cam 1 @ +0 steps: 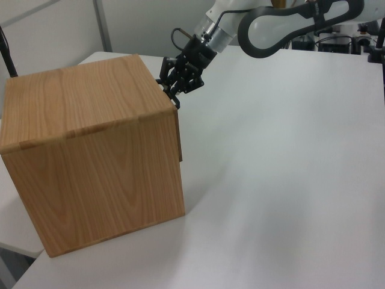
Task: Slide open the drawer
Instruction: 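Pull the handle away from the cabinet, sliding the drawer out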
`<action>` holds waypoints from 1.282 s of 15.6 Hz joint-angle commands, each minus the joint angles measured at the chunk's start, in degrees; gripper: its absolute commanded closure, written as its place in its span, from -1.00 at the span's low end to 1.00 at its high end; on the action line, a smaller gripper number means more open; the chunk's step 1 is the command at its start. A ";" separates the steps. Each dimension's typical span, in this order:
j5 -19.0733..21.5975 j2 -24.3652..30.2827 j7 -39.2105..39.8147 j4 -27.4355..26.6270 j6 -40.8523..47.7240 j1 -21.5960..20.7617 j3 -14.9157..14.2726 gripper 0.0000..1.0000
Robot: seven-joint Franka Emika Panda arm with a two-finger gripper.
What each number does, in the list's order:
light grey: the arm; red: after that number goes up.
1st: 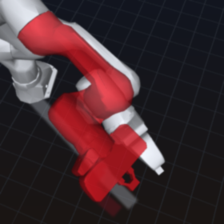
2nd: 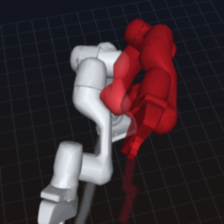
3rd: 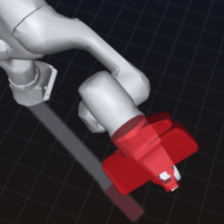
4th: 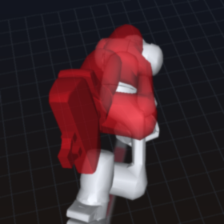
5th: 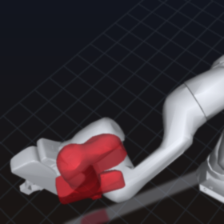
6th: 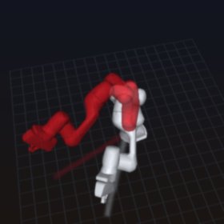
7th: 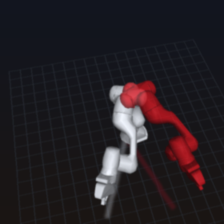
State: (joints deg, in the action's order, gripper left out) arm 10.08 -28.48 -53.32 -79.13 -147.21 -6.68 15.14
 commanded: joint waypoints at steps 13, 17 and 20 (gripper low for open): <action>-1.63 18.36 11.57 -12.01 33.45 11.25 -0.20 1.00; -6.72 22.23 11.48 -16.56 36.03 12.48 -0.11 1.00; -8.41 25.92 12.27 -21.75 36.11 12.75 -0.20 1.00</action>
State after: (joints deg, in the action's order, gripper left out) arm 4.38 -9.01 -43.47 -92.69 -111.74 4.77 15.07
